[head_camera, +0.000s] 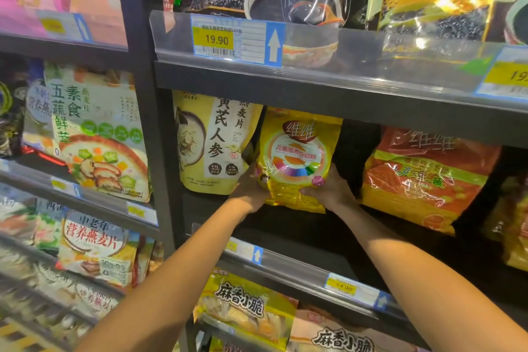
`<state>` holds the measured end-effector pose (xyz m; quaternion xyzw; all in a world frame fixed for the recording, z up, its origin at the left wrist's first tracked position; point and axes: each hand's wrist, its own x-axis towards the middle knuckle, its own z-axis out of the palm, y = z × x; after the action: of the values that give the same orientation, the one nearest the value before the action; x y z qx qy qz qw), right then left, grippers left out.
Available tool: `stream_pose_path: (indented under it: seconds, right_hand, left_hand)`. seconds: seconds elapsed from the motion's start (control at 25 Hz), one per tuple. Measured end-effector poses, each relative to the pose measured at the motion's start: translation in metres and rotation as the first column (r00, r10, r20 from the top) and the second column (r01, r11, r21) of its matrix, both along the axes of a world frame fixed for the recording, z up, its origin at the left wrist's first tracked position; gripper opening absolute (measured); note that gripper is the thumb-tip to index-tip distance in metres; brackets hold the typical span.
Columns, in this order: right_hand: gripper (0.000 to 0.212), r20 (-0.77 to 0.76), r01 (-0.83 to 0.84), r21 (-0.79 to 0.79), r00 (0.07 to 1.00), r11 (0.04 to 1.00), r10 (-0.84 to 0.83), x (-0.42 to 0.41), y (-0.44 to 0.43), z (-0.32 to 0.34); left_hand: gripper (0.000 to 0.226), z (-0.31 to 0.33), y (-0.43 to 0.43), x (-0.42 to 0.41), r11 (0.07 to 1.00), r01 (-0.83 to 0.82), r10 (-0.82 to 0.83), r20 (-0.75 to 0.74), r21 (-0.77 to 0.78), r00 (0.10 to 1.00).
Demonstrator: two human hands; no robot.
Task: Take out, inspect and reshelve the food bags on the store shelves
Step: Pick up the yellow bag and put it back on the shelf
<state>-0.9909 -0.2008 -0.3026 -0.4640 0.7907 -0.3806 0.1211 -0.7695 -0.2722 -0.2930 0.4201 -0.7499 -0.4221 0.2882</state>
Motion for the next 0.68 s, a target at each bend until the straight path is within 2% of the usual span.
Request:
stream_pose_path:
  seconds: [0.12, 0.2, 0.28, 0.4, 0.68]
  right_hand:
    - [0.103, -0.016, 0.02, 0.017, 1.0, 1.0, -0.019, -0.001, 0.0, -0.003]
    - [0.105, 0.035, -0.029, 0.068, 0.999, 0.997, 0.026, -0.009, 0.004, -0.002]
    - [0.094, 0.005, -0.114, 0.175, 0.993, 0.978, 0.114, -0.015, 0.009, -0.002]
    - [0.076, -0.027, -0.139, 0.19, 0.989, 0.972, 0.146, -0.013, 0.012, -0.008]
    - [0.073, 0.032, -0.087, 0.141, 0.996, 0.986, 0.084, -0.005, 0.002, -0.008]
  left_hand:
    - [0.054, 0.0, 0.0, -0.002, 0.985, -0.067, 0.106, 0.255, -0.157, 0.961]
    - [0.035, 0.004, 0.0, -0.002, 0.986, 0.043, 0.021, 0.375, -0.161, 0.927]
    - [0.029, 0.007, -0.001, -0.002, 0.982, 0.145, -0.075, 0.463, -0.117, 0.883]
    - [0.03, 0.006, -0.009, -0.005, 0.977, 0.187, -0.11, 0.501, -0.105, 0.858]
    - [0.031, 0.003, -0.02, -0.006, 0.96, 0.257, -0.166, 0.516, -0.11, 0.84]
